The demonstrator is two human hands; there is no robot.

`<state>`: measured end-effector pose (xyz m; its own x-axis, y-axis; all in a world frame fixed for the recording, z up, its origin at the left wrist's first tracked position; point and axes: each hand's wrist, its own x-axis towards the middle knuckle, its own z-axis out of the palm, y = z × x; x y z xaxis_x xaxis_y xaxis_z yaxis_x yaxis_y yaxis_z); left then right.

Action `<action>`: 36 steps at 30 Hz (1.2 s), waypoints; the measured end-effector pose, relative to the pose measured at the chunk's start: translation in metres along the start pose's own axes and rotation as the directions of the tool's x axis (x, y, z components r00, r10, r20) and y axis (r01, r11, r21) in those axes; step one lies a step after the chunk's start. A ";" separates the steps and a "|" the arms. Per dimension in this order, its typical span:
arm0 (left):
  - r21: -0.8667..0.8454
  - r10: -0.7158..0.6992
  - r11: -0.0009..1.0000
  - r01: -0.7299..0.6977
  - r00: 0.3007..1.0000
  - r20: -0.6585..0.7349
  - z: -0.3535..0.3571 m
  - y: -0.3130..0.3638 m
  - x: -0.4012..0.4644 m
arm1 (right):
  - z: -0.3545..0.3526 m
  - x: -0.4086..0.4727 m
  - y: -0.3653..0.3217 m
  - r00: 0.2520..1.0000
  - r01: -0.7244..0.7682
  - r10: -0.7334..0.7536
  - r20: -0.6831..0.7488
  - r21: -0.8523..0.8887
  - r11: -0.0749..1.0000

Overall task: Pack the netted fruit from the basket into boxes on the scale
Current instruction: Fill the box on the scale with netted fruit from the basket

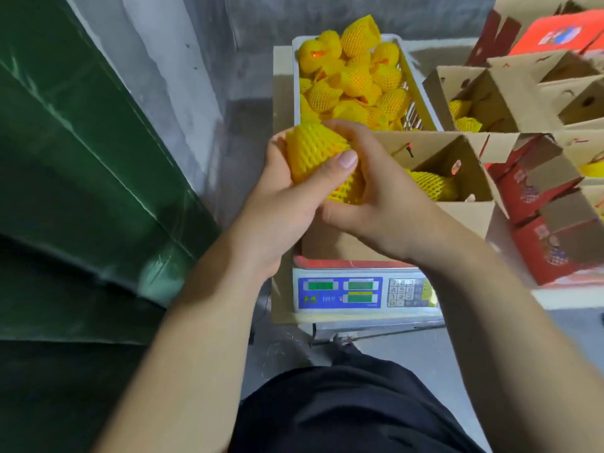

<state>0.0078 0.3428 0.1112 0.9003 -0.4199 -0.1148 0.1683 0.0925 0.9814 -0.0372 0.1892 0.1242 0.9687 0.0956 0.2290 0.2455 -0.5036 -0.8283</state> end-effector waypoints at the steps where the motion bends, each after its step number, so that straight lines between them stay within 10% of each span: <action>1: -0.011 -0.004 1.000 0.004 1.000 0.023 -0.001 -0.001 -0.004 | 0.002 -0.004 -0.001 1.000 0.017 -0.017 -0.021 -0.002 1.000; 18: -0.071 -0.061 0.996 0.059 0.998 -0.024 0.000 -0.001 -0.024 | 0.001 -0.023 -0.006 0.978 0.044 -0.018 -0.209 0.121 0.992; 22: 0.005 -0.028 1.000 0.029 0.998 -0.054 -0.001 0.005 -0.022 | -0.012 0.001 0.015 0.921 0.017 -0.081 -0.380 -0.168 0.986; 27: 0.084 -0.008 0.996 0.018 0.993 -0.116 0.000 0.004 -0.018 | -0.026 0.023 0.043 0.933 -0.352 0.352 -0.074 -0.386 0.853; 36: 0.361 0.067 0.932 -0.029 0.993 -0.093 -0.001 -0.020 -0.006 | -0.015 0.008 0.036 0.978 -0.205 0.207 -0.026 -0.325 0.923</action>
<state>-0.0005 0.3444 0.0918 0.9428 -0.3274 -0.0630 -0.0140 -0.2275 0.9737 -0.0213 0.1594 0.1037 0.9973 -0.0332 0.0652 0.0168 -0.7638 -0.6452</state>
